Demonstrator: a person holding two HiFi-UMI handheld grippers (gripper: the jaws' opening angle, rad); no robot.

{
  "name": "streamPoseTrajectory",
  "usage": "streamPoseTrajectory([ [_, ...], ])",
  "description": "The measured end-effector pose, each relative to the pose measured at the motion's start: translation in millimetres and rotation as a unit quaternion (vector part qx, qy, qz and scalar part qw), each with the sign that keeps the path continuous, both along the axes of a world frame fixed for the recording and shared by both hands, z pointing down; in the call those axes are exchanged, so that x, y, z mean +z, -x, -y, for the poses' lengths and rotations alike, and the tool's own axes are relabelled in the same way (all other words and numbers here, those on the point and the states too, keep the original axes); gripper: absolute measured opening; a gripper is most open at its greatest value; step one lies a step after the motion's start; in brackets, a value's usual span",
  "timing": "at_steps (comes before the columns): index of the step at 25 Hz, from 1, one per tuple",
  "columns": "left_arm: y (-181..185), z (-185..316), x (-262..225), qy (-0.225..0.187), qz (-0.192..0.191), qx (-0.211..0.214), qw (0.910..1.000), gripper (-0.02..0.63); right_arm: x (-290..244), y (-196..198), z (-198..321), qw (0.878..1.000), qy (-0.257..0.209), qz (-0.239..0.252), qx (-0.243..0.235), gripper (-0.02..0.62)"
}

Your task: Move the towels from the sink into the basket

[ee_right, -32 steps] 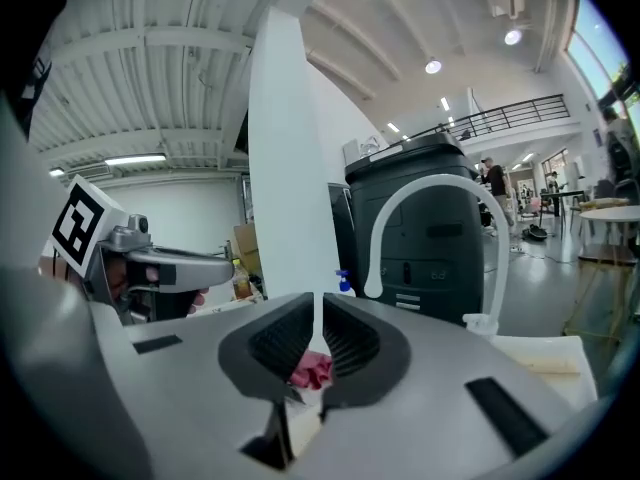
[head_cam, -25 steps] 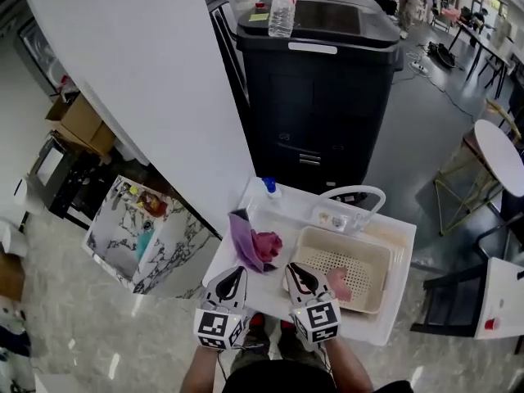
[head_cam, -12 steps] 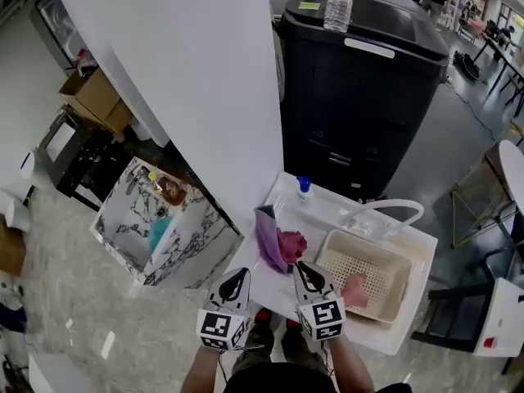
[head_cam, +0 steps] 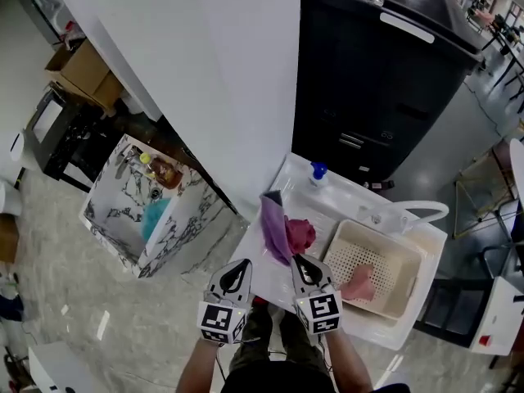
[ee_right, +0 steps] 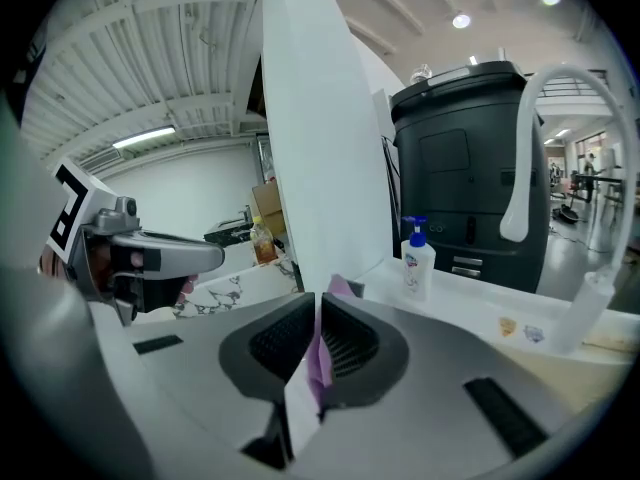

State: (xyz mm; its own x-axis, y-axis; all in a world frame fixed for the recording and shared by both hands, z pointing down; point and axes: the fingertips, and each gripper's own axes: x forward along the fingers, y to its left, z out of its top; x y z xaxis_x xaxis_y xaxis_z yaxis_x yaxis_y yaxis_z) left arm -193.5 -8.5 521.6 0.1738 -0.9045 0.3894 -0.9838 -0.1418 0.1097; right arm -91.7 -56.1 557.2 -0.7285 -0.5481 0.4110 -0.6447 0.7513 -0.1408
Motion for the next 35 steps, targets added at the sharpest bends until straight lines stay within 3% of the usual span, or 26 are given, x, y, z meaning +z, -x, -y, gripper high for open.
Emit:
streamPoseTrajectory([
  [13, 14, 2, 58, 0.044, -0.015, 0.016, 0.9988, 0.008, 66, 13, 11, 0.999, 0.041, -0.030, 0.015, 0.044],
  [24, 24, 4, 68, 0.054, -0.024, 0.004, 0.9982, 0.008, 86, 29, 21, 0.996, 0.068, -0.049, 0.003, 0.048],
  [27, 28, 2, 69, 0.058, -0.026, -0.002, 0.9980, 0.008, 97, 36, 23, 0.994, 0.095, -0.056, -0.011, 0.164],
  [35, 34, -1, 76, 0.066, -0.030, -0.005, 0.9973, 0.008, 119, 47, 29, 0.990, 0.109, -0.085, -0.018, 0.189],
])
